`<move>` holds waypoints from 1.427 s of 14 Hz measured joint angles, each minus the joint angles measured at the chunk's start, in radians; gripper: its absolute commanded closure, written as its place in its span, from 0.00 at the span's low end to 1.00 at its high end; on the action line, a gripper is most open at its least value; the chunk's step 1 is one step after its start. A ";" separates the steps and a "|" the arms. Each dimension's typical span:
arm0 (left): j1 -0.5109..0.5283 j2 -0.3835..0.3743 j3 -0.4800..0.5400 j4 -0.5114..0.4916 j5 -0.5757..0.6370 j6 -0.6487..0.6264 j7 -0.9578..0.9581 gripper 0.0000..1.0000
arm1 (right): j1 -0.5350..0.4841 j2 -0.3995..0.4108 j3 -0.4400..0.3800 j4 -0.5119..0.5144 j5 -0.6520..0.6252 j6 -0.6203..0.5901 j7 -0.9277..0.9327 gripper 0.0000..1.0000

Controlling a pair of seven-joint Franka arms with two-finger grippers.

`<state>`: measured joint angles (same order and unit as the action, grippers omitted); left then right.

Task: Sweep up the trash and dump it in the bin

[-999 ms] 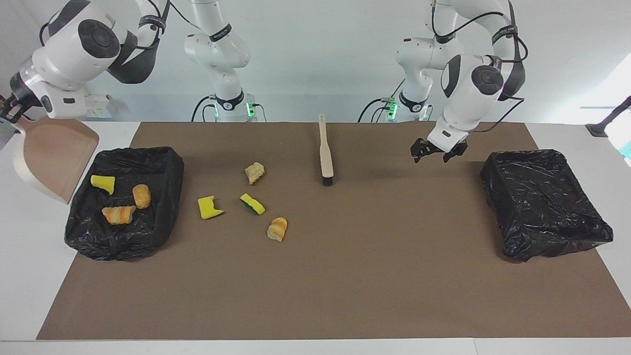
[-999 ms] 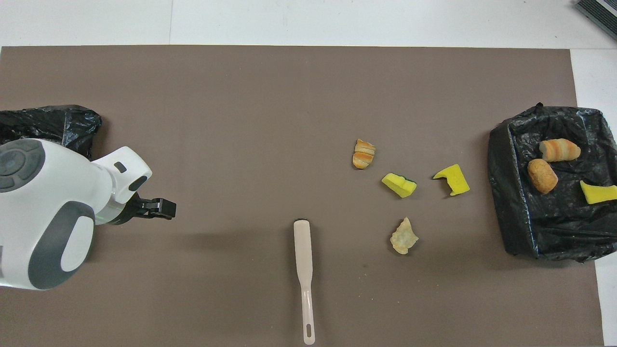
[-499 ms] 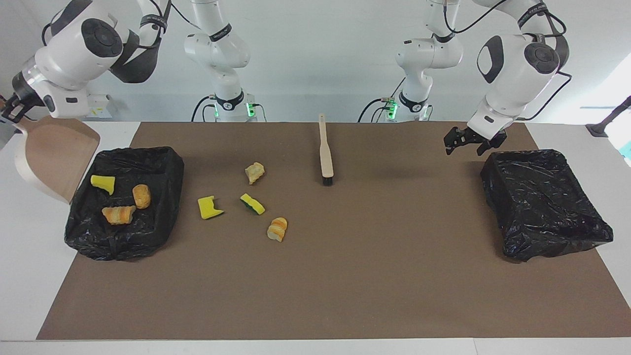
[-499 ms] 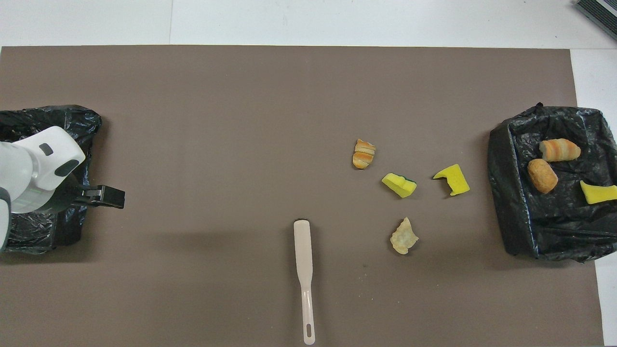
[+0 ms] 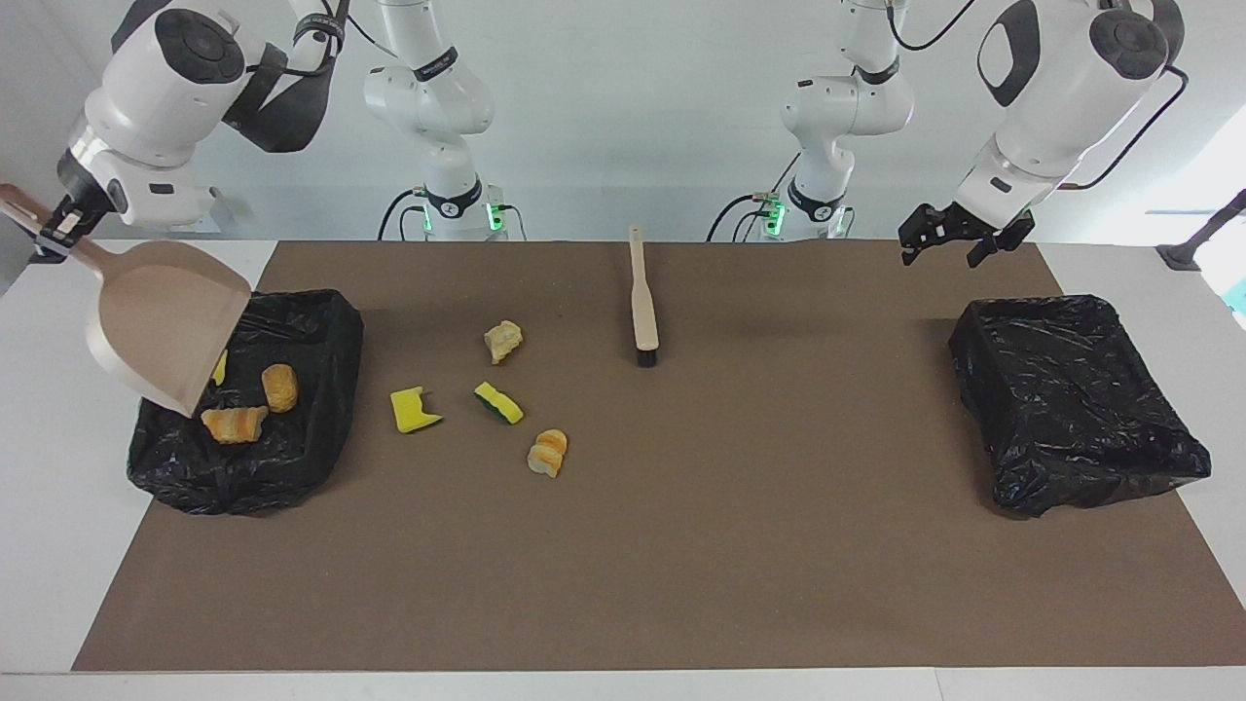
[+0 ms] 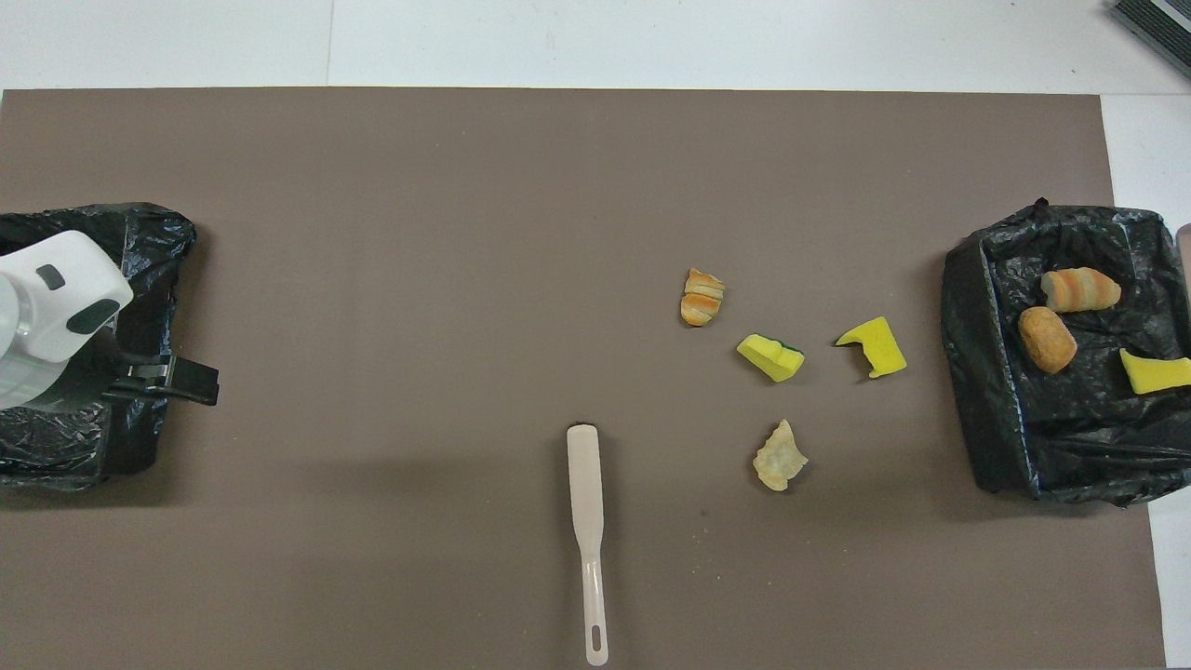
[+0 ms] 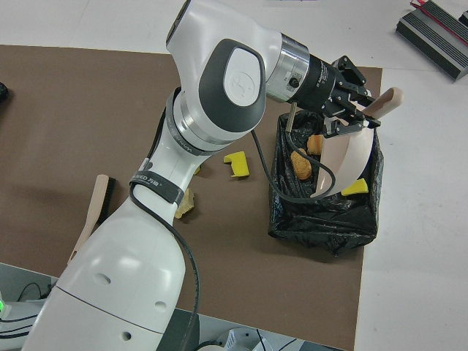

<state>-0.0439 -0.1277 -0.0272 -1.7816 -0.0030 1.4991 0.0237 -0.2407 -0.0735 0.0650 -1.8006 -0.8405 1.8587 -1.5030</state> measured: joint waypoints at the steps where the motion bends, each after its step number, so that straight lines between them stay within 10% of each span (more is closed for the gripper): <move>1: 0.000 0.000 0.000 0.030 0.008 -0.030 0.001 0.00 | 0.000 0.000 0.002 0.000 0.040 -0.003 0.000 1.00; 20: 0.006 0.007 0.004 0.089 0.012 -0.061 0.004 0.00 | 0.190 0.022 0.020 -0.060 0.610 -0.095 0.999 1.00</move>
<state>-0.0376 -0.1208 -0.0233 -1.6929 0.0094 1.4376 0.0277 -0.0511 -0.0516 0.0848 -1.8608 -0.2303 1.7634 -0.5036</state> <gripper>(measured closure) 0.000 0.683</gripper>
